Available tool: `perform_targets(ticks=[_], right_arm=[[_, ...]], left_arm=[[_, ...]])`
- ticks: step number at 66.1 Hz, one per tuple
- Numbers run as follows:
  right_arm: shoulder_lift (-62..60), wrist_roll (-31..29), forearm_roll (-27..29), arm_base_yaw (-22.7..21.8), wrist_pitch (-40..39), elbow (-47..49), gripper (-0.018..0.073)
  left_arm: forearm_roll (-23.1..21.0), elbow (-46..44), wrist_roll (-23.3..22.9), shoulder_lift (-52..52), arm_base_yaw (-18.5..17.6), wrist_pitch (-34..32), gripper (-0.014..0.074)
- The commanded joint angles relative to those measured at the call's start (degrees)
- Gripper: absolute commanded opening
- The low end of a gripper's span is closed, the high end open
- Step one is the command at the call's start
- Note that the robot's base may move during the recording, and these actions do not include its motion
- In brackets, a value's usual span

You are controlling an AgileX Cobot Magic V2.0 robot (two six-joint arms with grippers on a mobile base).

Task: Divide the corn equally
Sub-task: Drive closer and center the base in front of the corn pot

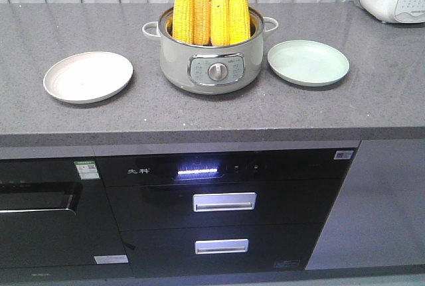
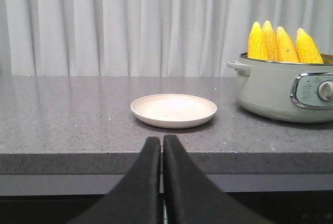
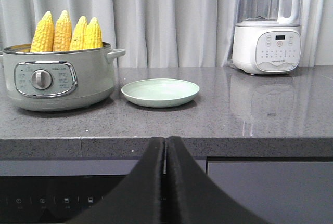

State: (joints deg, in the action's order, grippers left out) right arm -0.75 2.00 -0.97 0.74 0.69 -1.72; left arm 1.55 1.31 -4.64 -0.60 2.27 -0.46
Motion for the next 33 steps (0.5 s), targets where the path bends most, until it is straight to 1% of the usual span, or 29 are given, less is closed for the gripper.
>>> perform_targets(ticks=[1,33], right_arm=[[-0.03,-0.35,0.03,0.07,-4.56,-0.55,-0.0002],[-0.03,-0.35,0.03,0.07,-4.56,-0.55,-0.0002]], left_arm=[[-0.54,0.76,-0.51,-0.91,-0.24,-4.36,-0.0007],[-0.54,0.76,-0.51,-0.91,-0.24,-4.36,-0.0007]])
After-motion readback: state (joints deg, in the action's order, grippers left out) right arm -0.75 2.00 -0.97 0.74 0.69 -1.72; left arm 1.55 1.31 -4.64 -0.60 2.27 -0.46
